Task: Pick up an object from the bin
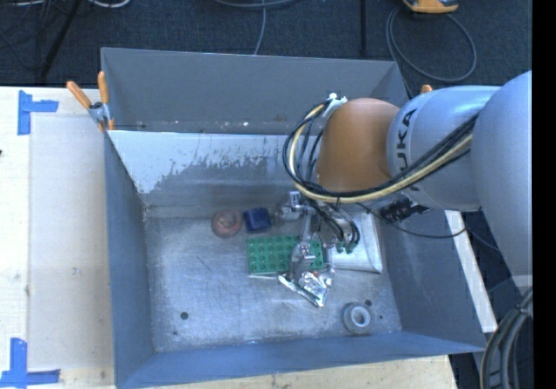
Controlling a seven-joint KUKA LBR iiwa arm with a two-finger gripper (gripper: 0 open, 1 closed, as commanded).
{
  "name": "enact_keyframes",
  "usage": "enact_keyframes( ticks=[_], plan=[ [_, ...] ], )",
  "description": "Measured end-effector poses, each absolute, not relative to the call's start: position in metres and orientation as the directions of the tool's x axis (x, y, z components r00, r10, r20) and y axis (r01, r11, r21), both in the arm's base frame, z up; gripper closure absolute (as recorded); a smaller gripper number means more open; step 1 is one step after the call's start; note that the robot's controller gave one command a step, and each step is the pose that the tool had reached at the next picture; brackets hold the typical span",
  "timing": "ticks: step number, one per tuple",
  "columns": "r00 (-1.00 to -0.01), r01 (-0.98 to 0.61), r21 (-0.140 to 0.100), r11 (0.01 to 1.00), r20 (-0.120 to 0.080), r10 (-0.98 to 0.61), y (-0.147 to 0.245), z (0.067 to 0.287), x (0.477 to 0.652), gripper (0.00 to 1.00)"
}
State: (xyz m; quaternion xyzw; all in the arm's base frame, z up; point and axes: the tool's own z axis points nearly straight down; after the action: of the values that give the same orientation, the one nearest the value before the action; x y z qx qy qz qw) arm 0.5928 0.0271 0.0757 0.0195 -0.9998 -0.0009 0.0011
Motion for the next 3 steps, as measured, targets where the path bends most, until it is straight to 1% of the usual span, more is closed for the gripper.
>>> enact_keyframes(
  ticks=[1,2,3],
  plan=[
    [-0.999,-0.036,0.002,0.999,0.002,-0.036,0.027,0.076,0.593,0.0],
    [-0.999,-0.034,0.002,0.999,0.0,-0.034,0.027,0.077,0.594,1.0],
    [-0.999,-0.031,0.001,1.0,-0.008,-0.031,0.027,0.161,0.596,1.0]
  ],
)
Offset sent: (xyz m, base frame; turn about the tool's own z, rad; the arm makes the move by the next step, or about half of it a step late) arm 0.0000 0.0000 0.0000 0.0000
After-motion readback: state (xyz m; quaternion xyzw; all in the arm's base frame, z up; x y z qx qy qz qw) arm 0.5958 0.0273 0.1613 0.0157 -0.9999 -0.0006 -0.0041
